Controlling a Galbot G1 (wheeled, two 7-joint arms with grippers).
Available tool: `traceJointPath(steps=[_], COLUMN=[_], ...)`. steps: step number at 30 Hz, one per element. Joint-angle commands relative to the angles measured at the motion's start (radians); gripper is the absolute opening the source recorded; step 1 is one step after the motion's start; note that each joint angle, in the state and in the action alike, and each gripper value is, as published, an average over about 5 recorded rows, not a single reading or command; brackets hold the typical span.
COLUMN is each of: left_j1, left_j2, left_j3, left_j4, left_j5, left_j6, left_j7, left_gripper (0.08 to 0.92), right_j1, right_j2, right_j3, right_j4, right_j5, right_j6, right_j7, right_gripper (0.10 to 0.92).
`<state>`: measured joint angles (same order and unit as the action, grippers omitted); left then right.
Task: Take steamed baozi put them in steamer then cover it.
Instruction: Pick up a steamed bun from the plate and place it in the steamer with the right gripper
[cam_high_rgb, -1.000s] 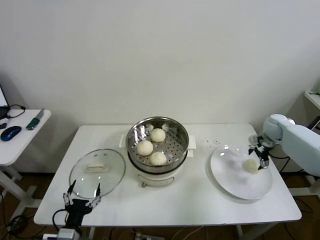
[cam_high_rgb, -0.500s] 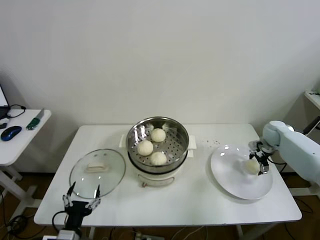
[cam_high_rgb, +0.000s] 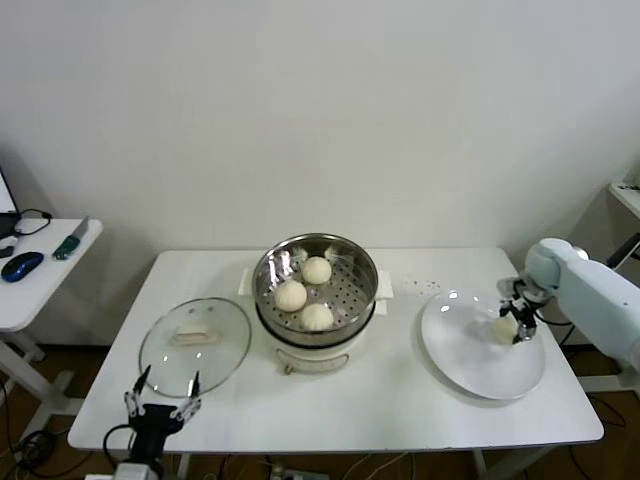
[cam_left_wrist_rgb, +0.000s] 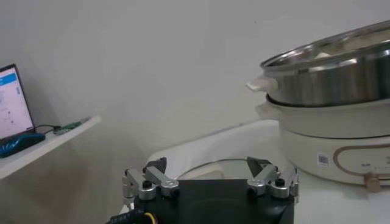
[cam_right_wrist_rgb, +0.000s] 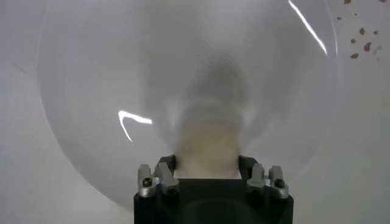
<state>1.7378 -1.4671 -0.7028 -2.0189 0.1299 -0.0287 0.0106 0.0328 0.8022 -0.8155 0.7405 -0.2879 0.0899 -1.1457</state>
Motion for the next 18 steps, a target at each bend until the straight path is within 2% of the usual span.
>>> traceJointPath(steps=[1, 10, 18], left_j1=[0.004, 0.011, 0.028], left_j2=[0.002, -0.013, 0.01], left_j3=[0.0, 0.031, 0.063], left_j4=[-0.002, -0.004, -0.024], left_j5=[-0.001, 0.004, 0.008], left_j6=[-0.003, -0.011, -0.014], left_j7=[0.001, 0.003, 0.006], left_gripper=[0.823, 0.823, 0.823], right_j1=[0.171, 0.549, 0.791], right_j2=[-0.009, 0.092, 0.248], right_j3=[-0.171, -0.535, -0.804], right_j4=[0.049, 0.148, 0.237], right_j5=[0.203, 0.653, 1.059], right_j6=[-0.061, -0.229, -0.333], right_j7=[0.011, 0.056, 0.112], right_gripper=[0.663, 0.67, 0.677])
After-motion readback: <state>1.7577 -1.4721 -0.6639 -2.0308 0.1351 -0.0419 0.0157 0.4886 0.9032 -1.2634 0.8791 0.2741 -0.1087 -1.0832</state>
